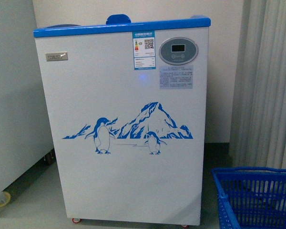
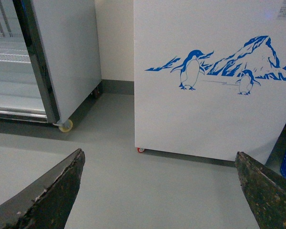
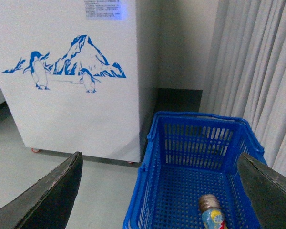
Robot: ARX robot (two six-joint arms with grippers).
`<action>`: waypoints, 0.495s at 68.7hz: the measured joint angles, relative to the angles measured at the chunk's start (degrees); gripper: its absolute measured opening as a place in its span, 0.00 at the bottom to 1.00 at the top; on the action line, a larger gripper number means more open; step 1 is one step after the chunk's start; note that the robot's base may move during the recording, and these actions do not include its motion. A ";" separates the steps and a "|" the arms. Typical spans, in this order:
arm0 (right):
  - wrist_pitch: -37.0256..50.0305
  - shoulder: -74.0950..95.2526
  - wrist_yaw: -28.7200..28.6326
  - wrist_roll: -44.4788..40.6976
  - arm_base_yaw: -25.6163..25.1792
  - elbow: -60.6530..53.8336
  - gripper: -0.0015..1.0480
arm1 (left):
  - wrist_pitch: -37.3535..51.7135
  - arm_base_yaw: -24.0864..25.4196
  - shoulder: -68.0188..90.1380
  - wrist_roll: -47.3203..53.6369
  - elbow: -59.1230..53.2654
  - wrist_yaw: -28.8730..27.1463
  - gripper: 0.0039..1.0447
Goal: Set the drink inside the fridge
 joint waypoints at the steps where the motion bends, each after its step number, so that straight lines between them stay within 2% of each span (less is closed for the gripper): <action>1: 0.00 0.00 0.02 0.00 0.00 0.00 0.93 | 0.00 0.00 0.00 0.00 0.00 0.00 0.92; 34: 0.00 0.00 0.00 -0.02 0.00 0.00 0.93 | 0.00 0.00 0.00 0.00 0.00 0.00 0.92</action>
